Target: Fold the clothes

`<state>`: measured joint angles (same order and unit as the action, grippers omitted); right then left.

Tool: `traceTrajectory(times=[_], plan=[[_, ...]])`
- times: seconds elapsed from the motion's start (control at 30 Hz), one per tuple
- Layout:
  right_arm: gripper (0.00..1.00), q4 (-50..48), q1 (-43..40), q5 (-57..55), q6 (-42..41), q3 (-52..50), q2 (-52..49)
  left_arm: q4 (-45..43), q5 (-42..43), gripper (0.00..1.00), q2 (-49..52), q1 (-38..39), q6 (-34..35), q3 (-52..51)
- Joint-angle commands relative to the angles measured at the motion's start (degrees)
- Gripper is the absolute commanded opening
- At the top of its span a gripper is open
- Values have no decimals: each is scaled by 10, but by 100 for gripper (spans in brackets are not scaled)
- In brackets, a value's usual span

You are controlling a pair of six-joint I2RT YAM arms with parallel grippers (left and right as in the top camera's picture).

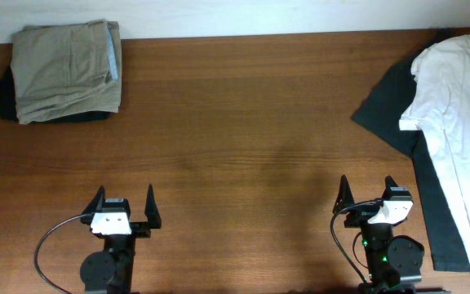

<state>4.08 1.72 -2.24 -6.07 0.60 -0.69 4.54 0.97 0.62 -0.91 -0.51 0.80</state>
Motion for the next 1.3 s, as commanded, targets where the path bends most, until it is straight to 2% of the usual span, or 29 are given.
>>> traceTrajectory(times=[0.0,0.83,0.87,0.93,1.0,1.07,1.13,1.17,1.27], plan=[[99,5,5,3,-2,-3,3,2,-3,99,-3,3,-11,-3],[99,5,5,3,-2,-3,3,2,-3,99,-3,3,-11,-3],[98,-19,5,10,-10,-3,3,2,-3,99,-3,3,-11,-3],[99,-43,5,179,-182,-3,3,2,-3,99,-3,3,-11,-3],[99,-64,5,215,-287,-3,3,2,-3,99,-3,3,-11,-3],[99,-125,5,226,-326,-3,3,2,-3,99,-3,3,-11,-3],[98,-241,5,205,-284,5,3,2,-3,99,-3,3,-11,-3],[99,-236,5,162,-269,25,2,2,-3,99,-3,3,-11,-3],[99,-229,5,39,-149,128,-76,2,-3,99,-3,3,-11,-3]])
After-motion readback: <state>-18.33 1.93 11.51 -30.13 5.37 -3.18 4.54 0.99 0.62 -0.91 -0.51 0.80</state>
